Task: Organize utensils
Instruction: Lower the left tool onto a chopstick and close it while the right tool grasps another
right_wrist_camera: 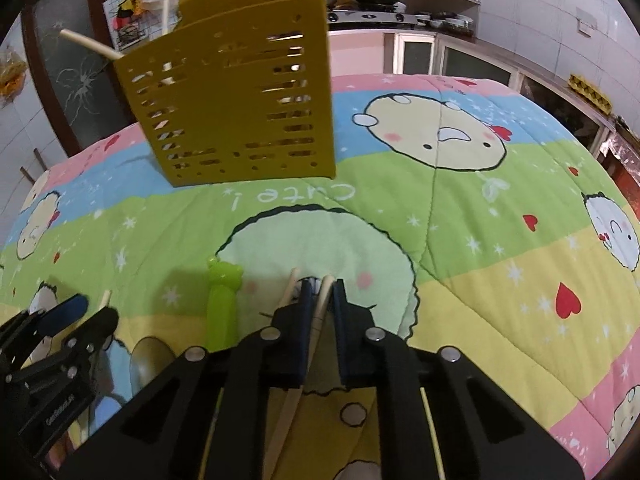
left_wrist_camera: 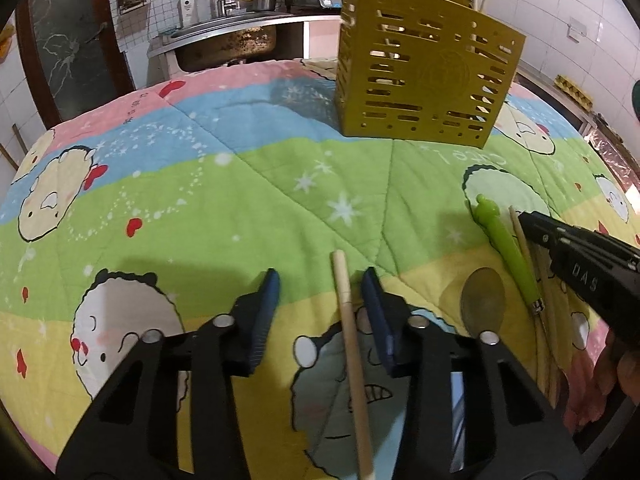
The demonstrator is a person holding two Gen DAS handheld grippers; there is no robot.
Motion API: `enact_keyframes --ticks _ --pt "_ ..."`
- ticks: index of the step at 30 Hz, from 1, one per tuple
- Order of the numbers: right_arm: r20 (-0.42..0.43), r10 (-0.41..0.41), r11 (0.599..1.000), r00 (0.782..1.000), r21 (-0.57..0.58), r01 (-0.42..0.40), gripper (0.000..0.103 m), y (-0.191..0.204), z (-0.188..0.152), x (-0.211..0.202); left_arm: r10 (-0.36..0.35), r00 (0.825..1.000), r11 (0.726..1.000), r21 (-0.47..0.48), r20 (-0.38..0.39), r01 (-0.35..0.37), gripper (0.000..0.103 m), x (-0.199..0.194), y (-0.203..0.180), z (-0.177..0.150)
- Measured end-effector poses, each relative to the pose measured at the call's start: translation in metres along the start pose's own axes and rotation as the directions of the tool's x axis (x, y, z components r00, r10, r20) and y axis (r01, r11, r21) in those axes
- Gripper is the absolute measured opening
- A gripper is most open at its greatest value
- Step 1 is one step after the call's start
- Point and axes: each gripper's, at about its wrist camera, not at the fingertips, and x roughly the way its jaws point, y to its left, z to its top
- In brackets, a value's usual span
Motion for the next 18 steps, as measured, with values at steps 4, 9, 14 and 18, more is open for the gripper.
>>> enact_keyframes --ticks 4,9,14,18 --pt "0.005 0.008 1.000 1.000 -0.010 -0.008 0.010 0.002 -0.003 -0.002 -0.012 1.000 1.000 0.009 -0.005 0.012 0.022 0.001 -0.006 0.002" --pt "-0.014 -0.022 0.999 1.000 -0.039 0.022 0.010 0.008 0.004 0.008 -0.001 1.000 1.000 0.010 -0.005 0.001 0.018 0.008 -0.009 0.009" --pt "0.014 -0.001 1.000 1.000 -0.011 0.001 0.009 0.003 0.000 0.002 -0.014 1.000 1.000 -0.003 0.001 0.014 0.007 0.005 -0.009 0.006" --pt "0.054 0.012 1.000 0.998 0.001 -0.012 0.009 0.000 0.001 -0.006 -0.014 1.000 1.000 0.000 0.012 0.014 0.006 0.003 -0.011 0.005"
